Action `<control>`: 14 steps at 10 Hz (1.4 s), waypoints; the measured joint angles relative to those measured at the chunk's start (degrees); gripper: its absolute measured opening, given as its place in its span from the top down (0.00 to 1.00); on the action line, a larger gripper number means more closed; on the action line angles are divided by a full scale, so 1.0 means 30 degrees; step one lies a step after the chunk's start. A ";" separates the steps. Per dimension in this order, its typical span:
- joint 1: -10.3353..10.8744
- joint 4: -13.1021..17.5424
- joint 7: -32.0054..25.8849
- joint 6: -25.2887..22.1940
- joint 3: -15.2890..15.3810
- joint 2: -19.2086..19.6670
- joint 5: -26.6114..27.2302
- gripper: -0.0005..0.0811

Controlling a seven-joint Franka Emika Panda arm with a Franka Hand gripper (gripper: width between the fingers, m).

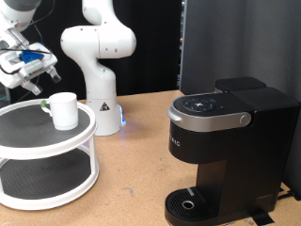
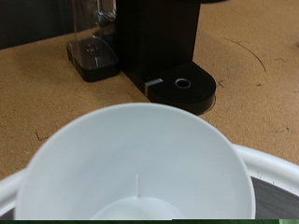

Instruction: Make a cup of coffee with the keurig machine

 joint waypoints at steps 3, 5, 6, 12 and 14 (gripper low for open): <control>0.0090 -0.0331 0.0092 0.1076 0.0382 0.0791 -0.0140 0.01; 0.0123 -0.0372 -0.0125 0.1197 0.0361 0.1067 -0.0166 0.01; 0.0123 -0.0391 -0.0277 0.1205 0.0334 0.1178 -0.0185 0.01; 0.0123 -0.0482 -0.1290 0.0828 0.0113 0.2147 -0.1192 0.01; 0.0117 -0.0540 -0.1550 0.0916 0.0057 0.2268 -0.1195 0.01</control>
